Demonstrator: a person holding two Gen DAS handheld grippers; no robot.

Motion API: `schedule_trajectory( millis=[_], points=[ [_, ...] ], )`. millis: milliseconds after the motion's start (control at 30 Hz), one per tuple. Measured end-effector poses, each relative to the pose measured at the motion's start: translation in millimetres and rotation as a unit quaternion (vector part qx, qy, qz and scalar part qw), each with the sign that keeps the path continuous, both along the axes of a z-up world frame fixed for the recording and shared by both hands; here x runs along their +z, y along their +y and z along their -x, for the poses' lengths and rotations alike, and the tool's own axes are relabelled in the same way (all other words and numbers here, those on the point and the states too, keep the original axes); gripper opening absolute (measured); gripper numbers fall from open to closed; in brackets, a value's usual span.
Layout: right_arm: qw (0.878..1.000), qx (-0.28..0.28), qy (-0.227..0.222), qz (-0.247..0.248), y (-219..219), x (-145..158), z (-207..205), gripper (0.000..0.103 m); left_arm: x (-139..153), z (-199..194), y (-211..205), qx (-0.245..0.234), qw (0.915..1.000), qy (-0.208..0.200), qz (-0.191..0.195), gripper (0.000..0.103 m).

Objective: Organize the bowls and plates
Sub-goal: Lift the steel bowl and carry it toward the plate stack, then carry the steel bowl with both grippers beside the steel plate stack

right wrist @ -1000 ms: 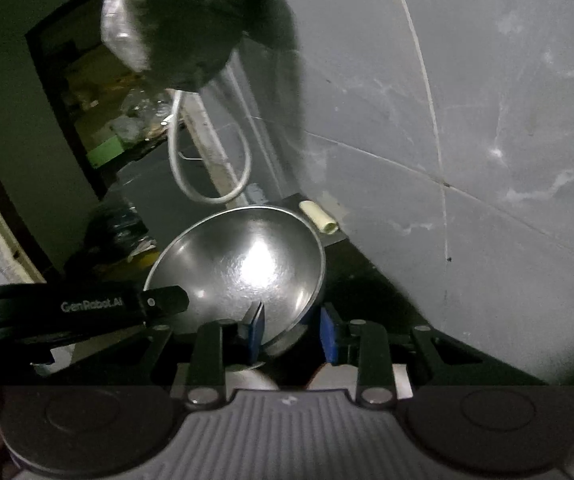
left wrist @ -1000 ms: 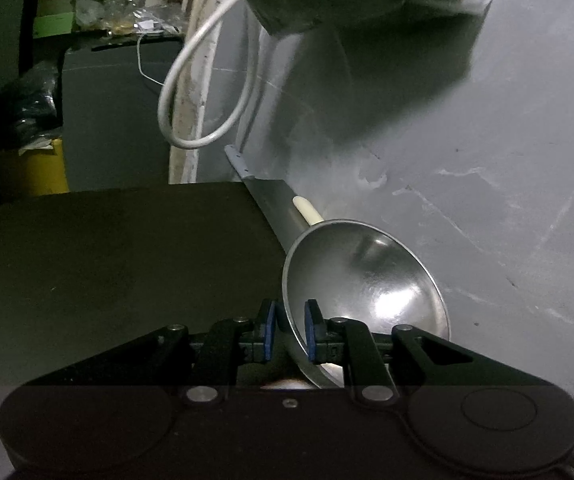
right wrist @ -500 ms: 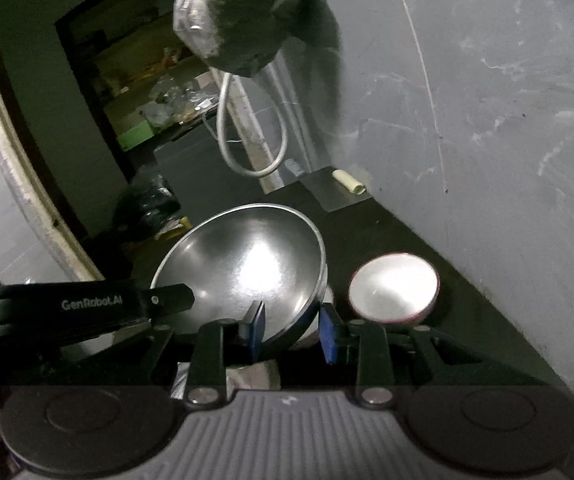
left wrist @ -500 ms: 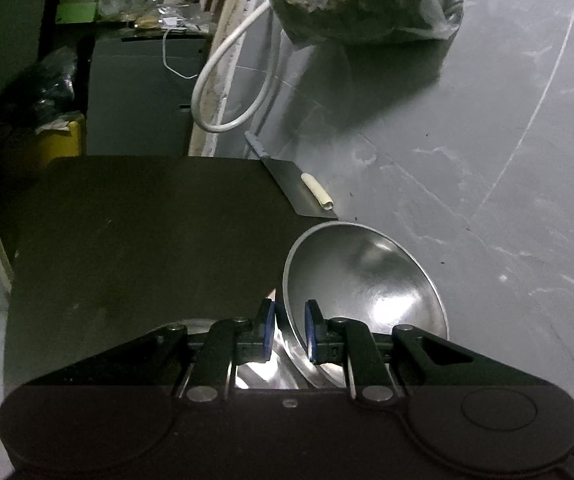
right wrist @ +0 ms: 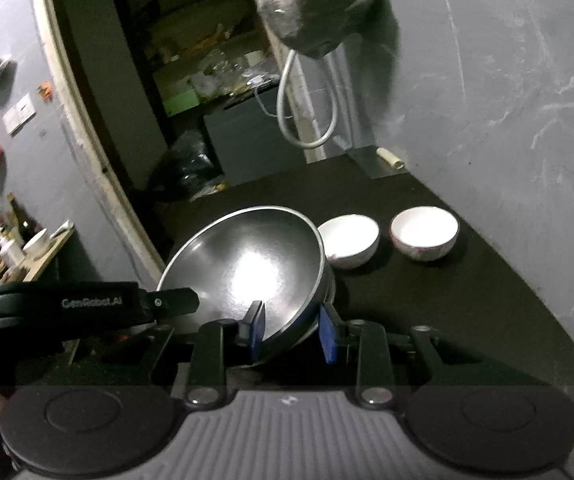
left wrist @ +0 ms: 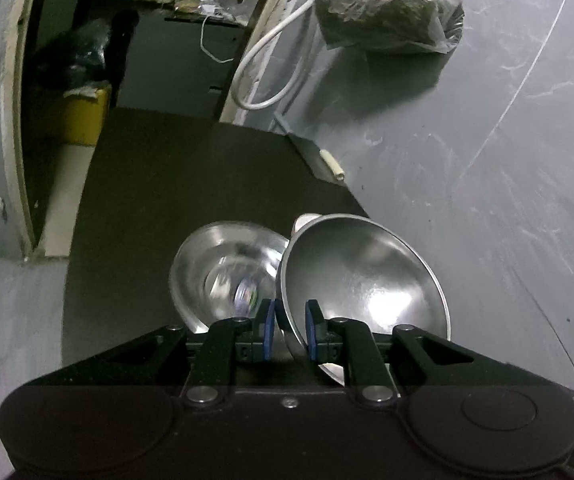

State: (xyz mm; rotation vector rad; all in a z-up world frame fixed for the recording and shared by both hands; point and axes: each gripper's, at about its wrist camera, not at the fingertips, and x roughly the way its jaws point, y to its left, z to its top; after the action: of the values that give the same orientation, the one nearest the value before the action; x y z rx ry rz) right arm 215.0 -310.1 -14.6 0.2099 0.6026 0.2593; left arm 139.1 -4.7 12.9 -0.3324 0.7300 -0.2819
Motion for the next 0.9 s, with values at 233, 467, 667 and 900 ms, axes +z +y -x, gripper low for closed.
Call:
schedule_trajectory(
  millis=[233,467,667,900],
  points=[
    [1.0,0.009,0.001,0.001,16.8,1.6,30.4,0.032,-6.3,38.6,19.7,-0.002,0.9999,0.01,0.0,0.021],
    [0.999,0.028,0.02,-0.004,32.6,-12.5,47.5,0.032,-14.3,59.6,39.8,0.004,0.9998,0.016,-0.012,0.021],
    [0.997,0.053,0.049,0.003,43.2,-23.7,54.4,0.032,-29.0,72.9,53.3,0.008,0.999,0.041,-0.015,0.021],
    [0.995,0.067,0.074,0.011,51.1,-34.5,58.1,0.032,-44.8,81.3,61.0,0.014,0.9976,0.065,-0.017,0.021]
  ],
)
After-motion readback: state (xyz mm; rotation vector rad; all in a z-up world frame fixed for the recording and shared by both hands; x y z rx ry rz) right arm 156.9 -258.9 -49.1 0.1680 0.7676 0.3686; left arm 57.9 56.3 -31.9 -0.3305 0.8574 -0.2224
